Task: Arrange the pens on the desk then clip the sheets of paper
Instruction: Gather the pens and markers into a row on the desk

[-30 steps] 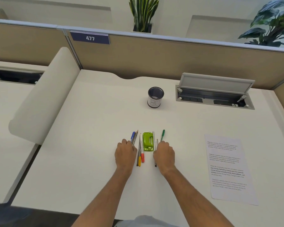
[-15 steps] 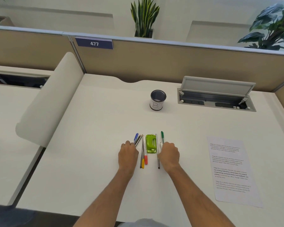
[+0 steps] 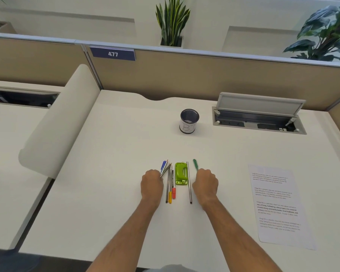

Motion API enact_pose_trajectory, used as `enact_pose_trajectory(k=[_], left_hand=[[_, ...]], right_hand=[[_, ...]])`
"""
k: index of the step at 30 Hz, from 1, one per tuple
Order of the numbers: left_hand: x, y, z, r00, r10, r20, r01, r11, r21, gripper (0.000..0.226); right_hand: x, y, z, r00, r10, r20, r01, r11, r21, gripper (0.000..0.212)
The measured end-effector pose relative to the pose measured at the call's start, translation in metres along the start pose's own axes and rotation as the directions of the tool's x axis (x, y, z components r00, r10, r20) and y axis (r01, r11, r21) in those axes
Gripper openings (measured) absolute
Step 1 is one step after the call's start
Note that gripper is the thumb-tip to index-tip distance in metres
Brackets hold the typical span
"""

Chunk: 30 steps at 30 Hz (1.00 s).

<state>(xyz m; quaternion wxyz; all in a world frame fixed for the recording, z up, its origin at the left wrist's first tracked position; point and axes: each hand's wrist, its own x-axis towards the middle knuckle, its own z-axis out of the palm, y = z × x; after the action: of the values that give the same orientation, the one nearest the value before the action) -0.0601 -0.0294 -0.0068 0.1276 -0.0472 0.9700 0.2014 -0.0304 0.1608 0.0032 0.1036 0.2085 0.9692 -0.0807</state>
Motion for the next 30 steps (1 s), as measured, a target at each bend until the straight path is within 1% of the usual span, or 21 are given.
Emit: enact_pose_trajectory(k=[2, 5, 10, 15, 24, 28, 30], left_hand=[[0.001, 0.003, -0.002, 1.0, -0.018, 0.007, 0.019, 1.0, -0.01, 0.023], [0.002, 0.006, -0.002, 1.0, -0.029, 0.007, 0.03, 0.999, -0.019, 0.02], [0.002, 0.005, 0.0, 0.999, -0.047, 0.008, 0.047, 0.997, -0.056, 0.018], [-0.007, 0.004, 0.005, 0.998, -0.063, -0.023, 0.061, 0.996, -0.071, 0.02], [-0.025, 0.01, -0.001, 0.999, -0.044, 0.007, 0.044, 0.999, -0.013, 0.024], [-0.029, 0.011, -0.003, 0.995, -0.104, 0.001, 0.104, 0.992, -0.078, 0.019], [-0.031, 0.009, -0.005, 0.992, -0.128, 0.015, 0.129, 0.982, -0.141, 0.018]], right_hand=[[-0.001, -0.001, 0.003, 1.0, -0.025, -0.001, 0.025, 0.999, -0.029, 0.024], [0.0, 0.0, 0.008, 0.999, -0.052, -0.003, 0.051, 0.997, -0.056, 0.025], [0.003, 0.003, 0.008, 0.998, -0.062, 0.004, 0.062, 0.997, -0.049, 0.024], [0.001, 0.005, 0.006, 0.993, -0.118, 0.024, 0.119, 0.992, -0.047, 0.026], [0.004, 0.013, -0.004, 0.989, -0.141, 0.051, 0.142, 0.99, -0.016, 0.026], [0.008, 0.017, -0.009, 0.989, -0.122, 0.083, 0.115, 0.99, 0.078, 0.023], [0.009, 0.02, -0.011, 0.991, -0.094, 0.1, 0.077, 0.983, 0.167, 0.016]])
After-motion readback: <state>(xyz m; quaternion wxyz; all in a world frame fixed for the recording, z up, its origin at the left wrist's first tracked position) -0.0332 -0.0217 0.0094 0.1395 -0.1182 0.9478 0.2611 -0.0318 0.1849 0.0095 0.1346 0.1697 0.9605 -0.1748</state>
